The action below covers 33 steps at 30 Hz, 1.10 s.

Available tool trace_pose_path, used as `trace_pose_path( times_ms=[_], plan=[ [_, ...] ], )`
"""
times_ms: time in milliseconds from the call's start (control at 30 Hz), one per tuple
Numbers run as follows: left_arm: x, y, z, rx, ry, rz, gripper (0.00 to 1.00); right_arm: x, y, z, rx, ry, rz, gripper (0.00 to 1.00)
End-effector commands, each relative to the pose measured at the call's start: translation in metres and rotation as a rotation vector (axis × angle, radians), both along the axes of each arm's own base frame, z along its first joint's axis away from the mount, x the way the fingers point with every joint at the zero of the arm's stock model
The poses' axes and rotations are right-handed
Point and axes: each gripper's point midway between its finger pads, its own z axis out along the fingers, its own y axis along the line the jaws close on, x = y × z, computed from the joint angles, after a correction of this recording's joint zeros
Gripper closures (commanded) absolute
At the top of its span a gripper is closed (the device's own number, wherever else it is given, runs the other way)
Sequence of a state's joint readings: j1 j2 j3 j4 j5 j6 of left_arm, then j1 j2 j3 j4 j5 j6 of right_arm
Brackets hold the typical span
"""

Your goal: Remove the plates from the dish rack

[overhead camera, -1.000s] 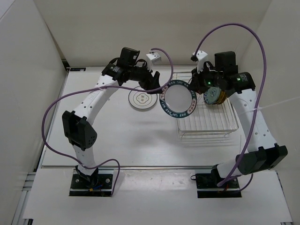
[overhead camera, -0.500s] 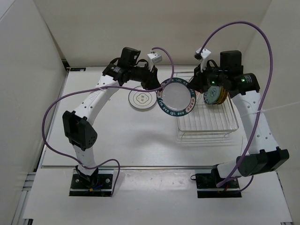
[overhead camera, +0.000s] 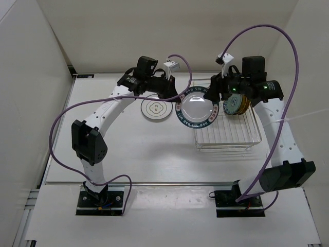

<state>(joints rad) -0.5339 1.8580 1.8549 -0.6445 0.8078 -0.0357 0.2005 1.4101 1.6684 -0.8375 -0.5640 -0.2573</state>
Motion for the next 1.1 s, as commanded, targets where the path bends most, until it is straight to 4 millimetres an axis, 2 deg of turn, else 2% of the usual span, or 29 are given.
trace_pose_path(
  times_ms=[0, 33, 67, 100, 133, 167, 200, 233, 300, 333, 367, 400, 433, 467, 500, 533, 567, 633, 667, 733, 767, 800, 867, 1067],
  plan=[
    [0.010, 0.008, 0.034, -0.037, -0.059, 0.106, 0.89, 0.017, -0.002, 0.001, 0.016, -0.018, -0.067, 0.39],
    [0.015, 0.016, 0.039, -0.040, -0.063, 0.138, 0.89, 0.023, -0.003, -0.002, 0.010, -0.014, -0.088, 0.25],
    [0.022, 0.022, 0.036, -0.040, -0.053, 0.161, 0.89, 0.028, -0.013, -0.005, -0.010, -0.015, -0.141, 0.21],
    [0.027, 0.032, 0.040, -0.047, -0.058, 0.194, 0.89, 0.033, -0.017, -0.004, -0.012, -0.018, -0.181, 0.17],
    [0.040, 0.052, 0.036, -0.037, -0.059, 0.254, 0.89, 0.039, -0.025, -0.003, -0.022, -0.027, -0.227, 0.07],
    [0.049, 0.063, 0.035, -0.035, -0.069, 0.290, 0.89, 0.044, -0.029, -0.002, -0.035, -0.041, -0.253, 0.01],
    [0.057, 0.074, 0.028, -0.020, -0.062, 0.328, 0.89, 0.048, -0.033, -0.001, -0.038, -0.051, -0.284, 0.00],
    [0.070, 0.097, 0.023, -0.011, -0.050, 0.397, 0.89, 0.053, -0.043, -0.002, -0.066, -0.056, -0.345, 0.00],
    [0.085, 0.120, 0.013, 0.006, -0.036, 0.461, 0.89, 0.053, -0.050, 0.001, -0.083, -0.072, -0.380, 0.00],
    [0.099, 0.141, -0.006, 0.033, 0.004, 0.516, 0.89, 0.054, -0.051, 0.000, -0.088, -0.074, -0.389, 0.00],
    [0.104, 0.151, -0.016, 0.048, 0.033, 0.537, 0.89, 0.054, -0.054, 0.006, -0.087, -0.095, -0.401, 0.00],
    [0.111, 0.162, -0.029, 0.070, 0.063, 0.568, 0.89, 0.054, -0.054, 0.007, -0.087, -0.095, -0.401, 0.00],
    [0.120, 0.177, -0.051, 0.079, 0.118, 0.588, 0.89, 0.053, -0.054, 0.001, -0.097, -0.089, -0.396, 0.00],
    [0.125, 0.184, -0.060, 0.083, 0.145, 0.608, 0.89, 0.051, -0.056, 0.006, -0.097, -0.102, -0.404, 0.00],
    [0.127, 0.187, -0.069, 0.075, 0.174, 0.598, 0.89, 0.051, -0.056, 0.006, -0.097, -0.102, -0.405, 0.00],
    [0.131, 0.191, -0.088, 0.079, 0.228, 0.602, 0.89, 0.051, -0.056, 0.001, -0.101, -0.092, -0.404, 0.00],
    [0.137, 0.198, -0.093, 0.068, 0.256, 0.620, 0.89, 0.050, -0.058, 0.005, -0.110, -0.108, -0.407, 0.00],
    [0.141, 0.195, -0.100, 0.038, 0.304, 0.595, 0.89, 0.049, -0.058, 0.001, -0.113, -0.099, -0.406, 0.00],
    [0.145, 0.199, -0.116, 0.040, 0.355, 0.601, 0.89, 0.047, -0.061, 0.005, -0.114, -0.112, -0.416, 0.00],
    [0.149, 0.196, -0.117, 0.006, 0.386, 0.569, 0.89, 0.046, -0.063, 0.004, -0.126, -0.120, -0.419, 0.00],
    [0.149, 0.194, -0.133, 0.008, 0.432, 0.563, 0.89, 0.043, -0.064, 0.004, -0.132, -0.125, -0.415, 0.00],
    [0.149, 0.190, -0.133, -0.016, 0.457, 0.539, 0.89, 0.043, -0.064, 0.004, -0.132, -0.125, -0.415, 0.00],
    [0.148, 0.185, -0.148, -0.032, 0.518, 0.512, 0.89, 0.043, -0.064, 0.004, -0.132, -0.125, -0.414, 0.00],
    [0.152, 0.185, -0.170, -0.054, 0.592, 0.504, 0.89, 0.043, -0.064, 0.004, -0.136, -0.115, -0.414, 0.00]
  ],
)
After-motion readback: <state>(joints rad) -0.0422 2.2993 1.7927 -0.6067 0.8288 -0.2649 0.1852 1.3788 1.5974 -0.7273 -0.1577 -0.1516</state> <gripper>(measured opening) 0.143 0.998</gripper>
